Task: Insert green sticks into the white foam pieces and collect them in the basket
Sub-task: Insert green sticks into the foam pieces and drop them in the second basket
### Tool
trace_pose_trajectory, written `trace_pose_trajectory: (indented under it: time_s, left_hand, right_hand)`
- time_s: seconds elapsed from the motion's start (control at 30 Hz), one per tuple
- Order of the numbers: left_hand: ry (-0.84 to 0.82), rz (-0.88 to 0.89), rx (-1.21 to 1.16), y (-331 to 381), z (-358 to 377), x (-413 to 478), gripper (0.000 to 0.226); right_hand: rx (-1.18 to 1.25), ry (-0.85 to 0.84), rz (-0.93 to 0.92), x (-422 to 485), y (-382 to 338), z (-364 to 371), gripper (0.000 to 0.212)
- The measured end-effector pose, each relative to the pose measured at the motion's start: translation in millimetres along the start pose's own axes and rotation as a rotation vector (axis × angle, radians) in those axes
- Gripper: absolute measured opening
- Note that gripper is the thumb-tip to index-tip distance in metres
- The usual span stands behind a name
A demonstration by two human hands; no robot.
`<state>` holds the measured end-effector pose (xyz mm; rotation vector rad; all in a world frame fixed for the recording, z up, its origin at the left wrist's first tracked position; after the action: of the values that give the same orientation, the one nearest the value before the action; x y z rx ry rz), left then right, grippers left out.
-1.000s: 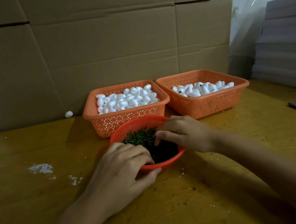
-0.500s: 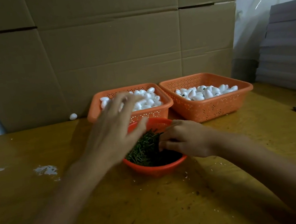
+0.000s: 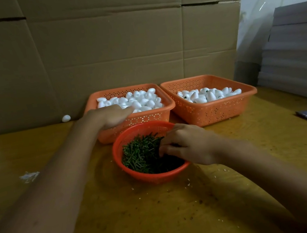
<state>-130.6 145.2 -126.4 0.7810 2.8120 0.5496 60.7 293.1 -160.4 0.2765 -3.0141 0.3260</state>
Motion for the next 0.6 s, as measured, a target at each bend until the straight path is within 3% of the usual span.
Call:
trace_pose_trajectory:
  time_s: [0.1, 0.2, 0.27, 0.37, 0.47, 0.6]
  left_hand:
    - [0.199, 0.102, -0.005, -2.2, -4.4, -7.4, 0.055]
    - [0.488, 0.233, -0.436, -2.5, -10.4, -24.4, 0.02]
    - [0.6, 0.271, -0.691, -1.9, -13.4, -42.2, 0.011]
    - [0.575, 0.298, -0.999, 1.9, -8.1, -70.3, 0.018]
    - [0.409, 0.26, -1.265, 11.2, 8.2, -98.1, 0.026]
    - [0.246, 0.271, -1.359, 13.7, 37.0, -130.7, 0.032]
  right_hand:
    - [-0.007, 0.003, 0.006, -0.6, 0.1, -0.2, 0.029]
    - [-0.007, 0.008, 0.01, -1.5, -0.9, -1.1, 0.028]
    - [-0.002, 0.009, 0.011, -1.6, -0.9, -1.0, 0.028]
    - [-0.005, 0.003, 0.012, -1.0, -0.9, -0.7, 0.027]
    - [-0.005, 0.012, 0.008, -1.7, -1.5, -1.2, 0.027]
    - [-0.018, 0.026, -0.012, -3.0, -3.5, -0.8, 0.028]
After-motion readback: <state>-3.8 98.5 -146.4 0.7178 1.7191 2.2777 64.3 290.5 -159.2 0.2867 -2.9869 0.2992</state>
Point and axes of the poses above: each hand's wrist, its own x-axis towards the middle knuckle, its own z-axis out of the palm, y = z × x, the point moved 3 cm from there along x, towards the middle knuckle
